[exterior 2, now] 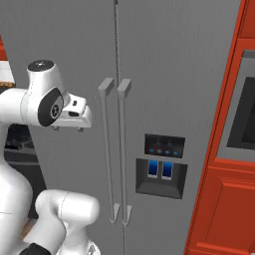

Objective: Take the cupcake and cake from the fridge and place them on the empty tray on the dining counter.

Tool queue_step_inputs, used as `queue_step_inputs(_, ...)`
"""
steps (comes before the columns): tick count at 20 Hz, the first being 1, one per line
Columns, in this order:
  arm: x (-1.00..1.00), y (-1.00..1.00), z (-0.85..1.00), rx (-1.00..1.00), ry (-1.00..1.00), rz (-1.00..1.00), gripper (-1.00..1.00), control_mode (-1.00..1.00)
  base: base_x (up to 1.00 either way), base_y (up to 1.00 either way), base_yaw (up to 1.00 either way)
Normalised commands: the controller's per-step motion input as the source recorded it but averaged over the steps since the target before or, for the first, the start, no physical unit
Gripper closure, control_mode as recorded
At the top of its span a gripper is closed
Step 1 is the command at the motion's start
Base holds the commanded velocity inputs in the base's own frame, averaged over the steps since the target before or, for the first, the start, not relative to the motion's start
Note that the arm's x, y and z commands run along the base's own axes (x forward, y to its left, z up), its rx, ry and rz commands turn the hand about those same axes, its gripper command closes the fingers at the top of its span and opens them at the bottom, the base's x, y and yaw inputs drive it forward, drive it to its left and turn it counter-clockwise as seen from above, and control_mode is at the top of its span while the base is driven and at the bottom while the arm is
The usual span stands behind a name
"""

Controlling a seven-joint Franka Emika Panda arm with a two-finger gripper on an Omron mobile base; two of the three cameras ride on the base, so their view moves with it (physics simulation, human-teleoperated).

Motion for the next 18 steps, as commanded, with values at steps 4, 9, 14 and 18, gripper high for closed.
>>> queue_step_inputs(4, -0.84, 0.0, 0.26, 0.02, -0.12, -0.05, -1.0, -1.0, 0.0, 0.0, 0.0)
queue_step_inputs(9, -0.57, 0.0, 0.49, 0.01, -0.1, -0.02, -1.0, -1.0, 0.0, 0.0, 0.0)
queue_step_inputs(14, -0.7, -0.02, 0.89, 0.01, -0.07, 0.0, -1.0, -1.0, 0.0, 0.0, 0.0)
queue_step_inputs(18, -0.56, -0.03, 0.52, 0.01, -0.05, 0.0, -1.0, 1.0, -0.12, -0.04, 0.0)
